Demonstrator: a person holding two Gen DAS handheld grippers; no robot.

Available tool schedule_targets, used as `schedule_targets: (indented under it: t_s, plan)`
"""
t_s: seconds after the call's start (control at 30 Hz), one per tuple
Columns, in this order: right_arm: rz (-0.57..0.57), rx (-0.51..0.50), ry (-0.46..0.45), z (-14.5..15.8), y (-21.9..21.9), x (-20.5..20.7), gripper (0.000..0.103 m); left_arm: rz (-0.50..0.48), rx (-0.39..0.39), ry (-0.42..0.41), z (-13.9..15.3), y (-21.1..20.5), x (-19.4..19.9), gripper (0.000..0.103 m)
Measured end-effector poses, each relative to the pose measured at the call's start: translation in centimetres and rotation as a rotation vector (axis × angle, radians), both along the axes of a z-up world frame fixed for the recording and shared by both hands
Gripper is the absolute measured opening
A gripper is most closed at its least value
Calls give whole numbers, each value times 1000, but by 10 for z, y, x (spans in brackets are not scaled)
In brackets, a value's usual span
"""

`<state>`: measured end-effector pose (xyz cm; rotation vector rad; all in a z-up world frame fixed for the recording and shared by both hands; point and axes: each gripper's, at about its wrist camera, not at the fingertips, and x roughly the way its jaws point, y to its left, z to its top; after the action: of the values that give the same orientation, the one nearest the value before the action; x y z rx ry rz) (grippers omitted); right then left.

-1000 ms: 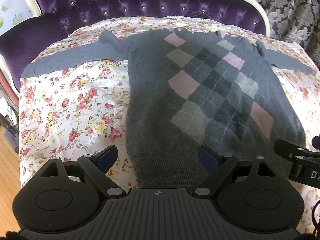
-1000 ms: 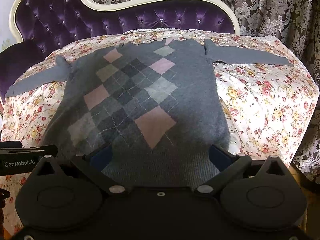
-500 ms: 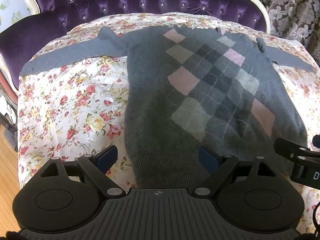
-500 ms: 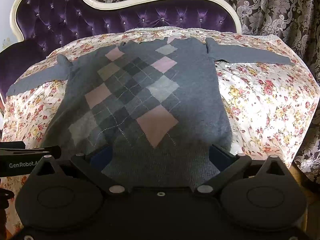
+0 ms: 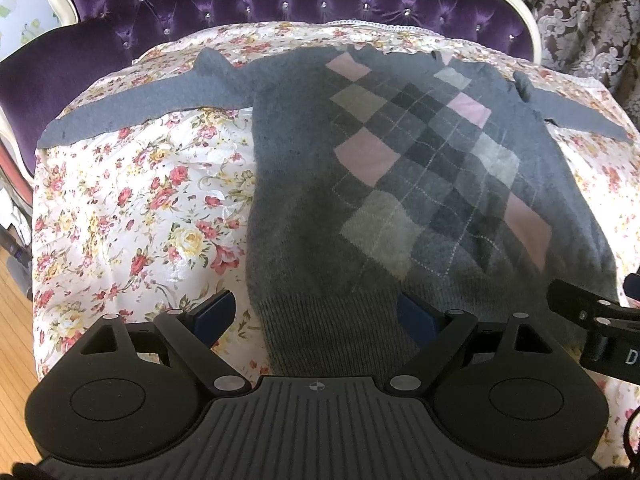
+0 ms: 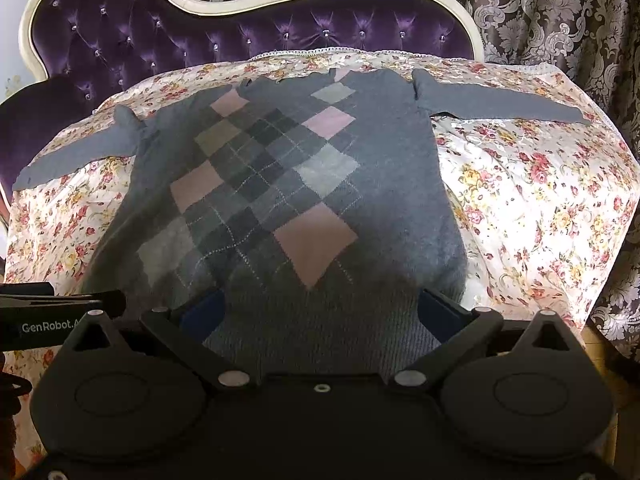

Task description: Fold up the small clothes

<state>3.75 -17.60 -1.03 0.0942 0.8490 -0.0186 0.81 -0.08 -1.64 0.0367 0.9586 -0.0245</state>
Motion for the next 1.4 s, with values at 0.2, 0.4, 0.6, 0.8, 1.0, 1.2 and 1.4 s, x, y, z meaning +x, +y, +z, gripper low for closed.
schedule_targets:
  t_s: [0.2, 0.4, 0.6, 0.8, 1.0, 1.2, 1.4]
  plan:
    - [2, 3, 6, -1, 1, 0, 102, -2, -3, 4, 0, 0, 0, 88]
    - [3, 5, 9, 0, 1, 0, 102, -5, -6, 3, 1, -1, -1, 88]
    - [9, 3, 9, 4, 0, -2, 102, -2, -11, -3, 5, -1, 0, 88]
    - [12, 14, 19, 5, -1, -1, 102, -7, -34, -10, 6, 0, 1, 88]
    - [17, 159, 80, -2, -14, 6, 102, -17, -166, -36, 4, 9, 6, 88]
    - [20, 247, 70, -4, -28, 6, 102, -19, -143, -58, 4, 9, 20, 88]
    - [13, 424, 44, 2, -67, 25, 102, -40, -48, -137, 21, 0, 44, 88]
